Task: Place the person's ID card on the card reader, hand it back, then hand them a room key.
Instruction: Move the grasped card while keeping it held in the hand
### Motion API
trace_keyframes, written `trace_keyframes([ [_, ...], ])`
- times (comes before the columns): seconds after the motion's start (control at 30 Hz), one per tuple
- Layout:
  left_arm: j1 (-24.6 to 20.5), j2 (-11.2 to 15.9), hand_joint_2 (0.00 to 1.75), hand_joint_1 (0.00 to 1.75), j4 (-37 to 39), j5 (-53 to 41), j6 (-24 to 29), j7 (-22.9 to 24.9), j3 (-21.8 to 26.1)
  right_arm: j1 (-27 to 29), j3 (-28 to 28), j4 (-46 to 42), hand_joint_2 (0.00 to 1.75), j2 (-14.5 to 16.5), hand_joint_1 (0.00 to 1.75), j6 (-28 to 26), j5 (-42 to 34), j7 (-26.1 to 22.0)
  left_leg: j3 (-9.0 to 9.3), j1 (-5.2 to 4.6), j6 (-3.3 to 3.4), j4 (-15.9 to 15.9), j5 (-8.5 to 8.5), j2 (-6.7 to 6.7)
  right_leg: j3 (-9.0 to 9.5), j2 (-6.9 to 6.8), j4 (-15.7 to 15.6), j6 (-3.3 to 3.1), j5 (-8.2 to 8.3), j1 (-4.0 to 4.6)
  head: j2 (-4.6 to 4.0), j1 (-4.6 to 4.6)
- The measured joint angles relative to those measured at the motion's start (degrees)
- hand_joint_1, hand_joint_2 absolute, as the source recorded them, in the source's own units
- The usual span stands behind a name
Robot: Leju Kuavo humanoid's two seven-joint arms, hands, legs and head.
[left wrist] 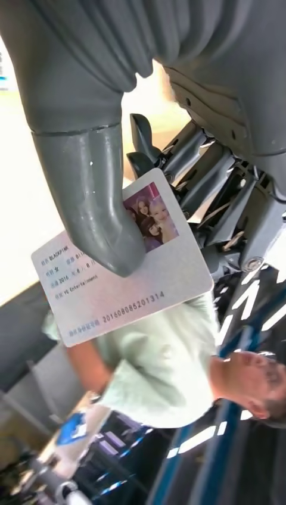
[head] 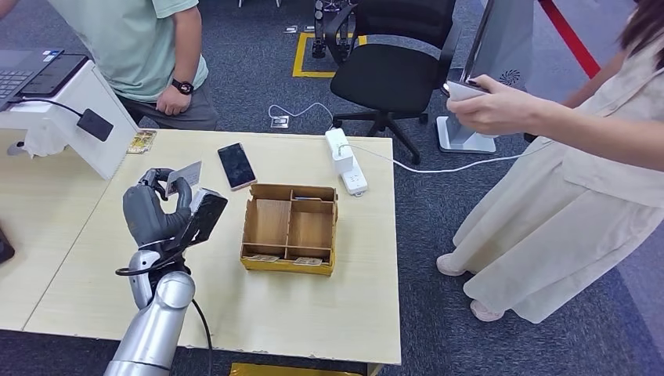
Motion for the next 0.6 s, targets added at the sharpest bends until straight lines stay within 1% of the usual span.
trace_keyframes([
  [0.17, 1.35, 1.20, 1.75, 1.75, 0.07, 8.84, -4.90, 2.30, -0.51, 0.35, -0.51, -0.08, 0.00, -0.02, 0.00, 0.00, 0.17, -0.39, 0.00, 0.00, 0.00, 0.00, 0.00, 0.00, 0.00, 0.00, 0.00, 0.00, 0.00, 0.00, -0.01, 0.00],
  [0.27, 2.31, 1.67, 1.75, 1.75, 0.55, 13.69, -6.81, 3.07, -0.50, 0.53, -1.06, -0.32, 0.00, -0.02, 0.00, 0.00, 0.56, -0.44, 0.00, 0.00, 0.00, 0.00, 0.00, 0.00, 0.00, 0.00, 0.00, 0.00, 0.00, 0.00, -0.01, 0.00],
  [0.6, 4.80, 3.22, 1.75, 1.75, 2.89, 17.68, -7.87, 3.87, -0.23, 0.80, -1.93, -0.58, 0.00, -0.02, 0.00, 0.00, 1.03, -0.46, 0.00, 0.00, 0.00, 0.00, 0.00, 0.00, 0.01, -0.01, 0.00, 0.00, 0.00, 0.00, -0.01, -0.01],
])
